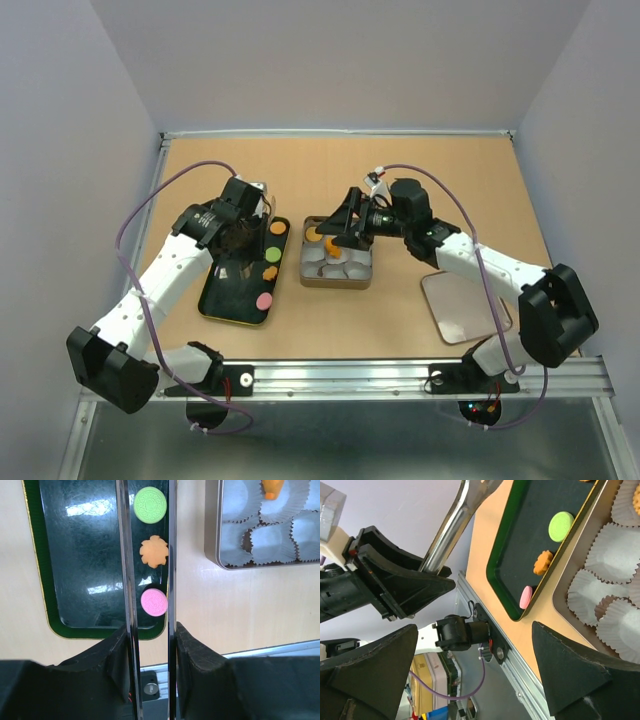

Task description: Pack the cookies

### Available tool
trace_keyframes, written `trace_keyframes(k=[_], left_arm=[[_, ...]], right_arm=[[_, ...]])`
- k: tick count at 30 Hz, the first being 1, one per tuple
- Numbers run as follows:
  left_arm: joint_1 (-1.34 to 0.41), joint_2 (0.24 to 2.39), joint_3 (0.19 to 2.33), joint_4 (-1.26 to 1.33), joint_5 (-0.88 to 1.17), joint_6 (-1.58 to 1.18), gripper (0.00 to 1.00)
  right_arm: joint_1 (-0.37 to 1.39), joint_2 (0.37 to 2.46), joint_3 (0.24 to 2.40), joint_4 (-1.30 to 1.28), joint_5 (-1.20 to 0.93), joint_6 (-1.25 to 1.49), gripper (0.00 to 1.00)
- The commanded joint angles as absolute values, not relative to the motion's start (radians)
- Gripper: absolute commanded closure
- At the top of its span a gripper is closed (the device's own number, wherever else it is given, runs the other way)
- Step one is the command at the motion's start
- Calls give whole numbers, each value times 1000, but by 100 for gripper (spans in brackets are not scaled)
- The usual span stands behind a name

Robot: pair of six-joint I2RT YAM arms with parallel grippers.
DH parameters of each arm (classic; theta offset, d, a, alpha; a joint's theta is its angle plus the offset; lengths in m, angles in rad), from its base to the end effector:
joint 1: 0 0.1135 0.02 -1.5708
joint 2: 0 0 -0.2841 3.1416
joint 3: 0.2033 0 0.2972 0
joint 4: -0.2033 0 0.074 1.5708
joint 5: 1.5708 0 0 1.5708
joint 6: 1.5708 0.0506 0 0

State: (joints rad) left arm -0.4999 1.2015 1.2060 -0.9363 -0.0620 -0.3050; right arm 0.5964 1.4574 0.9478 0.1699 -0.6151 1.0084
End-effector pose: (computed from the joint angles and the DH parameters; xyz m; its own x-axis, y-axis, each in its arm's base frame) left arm 0.2494 -0.1327 0.3398 -0.8059 0.0987 -0.5838 0.2139 0.9679 -0.1317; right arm 0.2980 0.2376 0.2677 -0.9159 0.2134 -0.3401 -0.2514 0.3557 0.9002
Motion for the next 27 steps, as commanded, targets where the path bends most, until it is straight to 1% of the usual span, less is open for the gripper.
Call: trace_keyframes(k=[1,7,9,20,27], left_arm=[[-499,1177,1198,-946,-34,-324,55],[-500,1196,1144,-927,-21,-336,55],[-505,1215,1141,-923,-28,-339,53],[-515,1295,1134,-893,-101,-350,53],[-528,1354,1131,-865,-101,-327,53]], right_arm=[[586,1393,913,195,-604,983,0],[580,1371,882,193,-601,983,0],[575,1367,873,193,-604,983,0],[548,1368,848,193,-629,974,0],[526,1391,841,195,-632,966,0]])
